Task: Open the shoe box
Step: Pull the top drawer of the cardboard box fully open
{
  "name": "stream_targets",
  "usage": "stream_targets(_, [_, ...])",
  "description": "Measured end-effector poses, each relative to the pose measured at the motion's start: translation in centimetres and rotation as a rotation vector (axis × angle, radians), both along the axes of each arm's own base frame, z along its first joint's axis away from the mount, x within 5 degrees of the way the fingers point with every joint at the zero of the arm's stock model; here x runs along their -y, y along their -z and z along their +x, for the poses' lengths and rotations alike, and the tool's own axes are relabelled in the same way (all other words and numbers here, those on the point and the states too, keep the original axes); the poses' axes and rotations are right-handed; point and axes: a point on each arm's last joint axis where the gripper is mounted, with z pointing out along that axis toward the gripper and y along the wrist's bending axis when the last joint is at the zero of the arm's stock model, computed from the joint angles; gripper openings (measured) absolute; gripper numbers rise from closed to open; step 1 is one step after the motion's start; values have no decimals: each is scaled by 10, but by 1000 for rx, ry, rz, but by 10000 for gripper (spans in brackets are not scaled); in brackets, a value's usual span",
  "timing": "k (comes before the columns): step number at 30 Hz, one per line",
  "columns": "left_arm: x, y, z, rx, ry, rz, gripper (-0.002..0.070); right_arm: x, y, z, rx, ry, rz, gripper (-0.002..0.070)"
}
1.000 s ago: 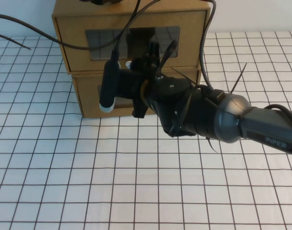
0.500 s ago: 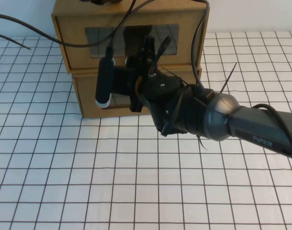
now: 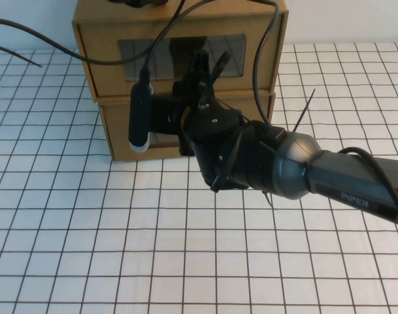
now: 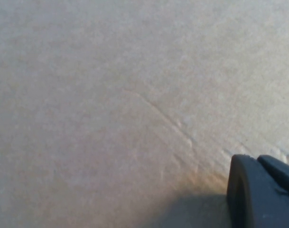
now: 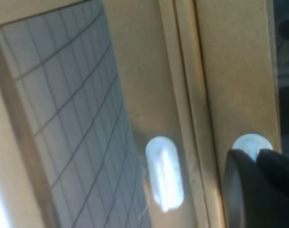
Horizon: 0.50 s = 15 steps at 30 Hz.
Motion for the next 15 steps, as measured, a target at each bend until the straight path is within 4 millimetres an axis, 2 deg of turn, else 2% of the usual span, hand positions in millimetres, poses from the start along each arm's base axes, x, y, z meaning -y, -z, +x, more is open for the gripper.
stream_targets(7, [0,1,-1,-26,-7,-11,-2,0,-5,-34,-44,-3,-6,9])
stream_targets(15, [0,1,-1,-32,-10,-11,-2,10,-14,-91,-121,-30,26,8])
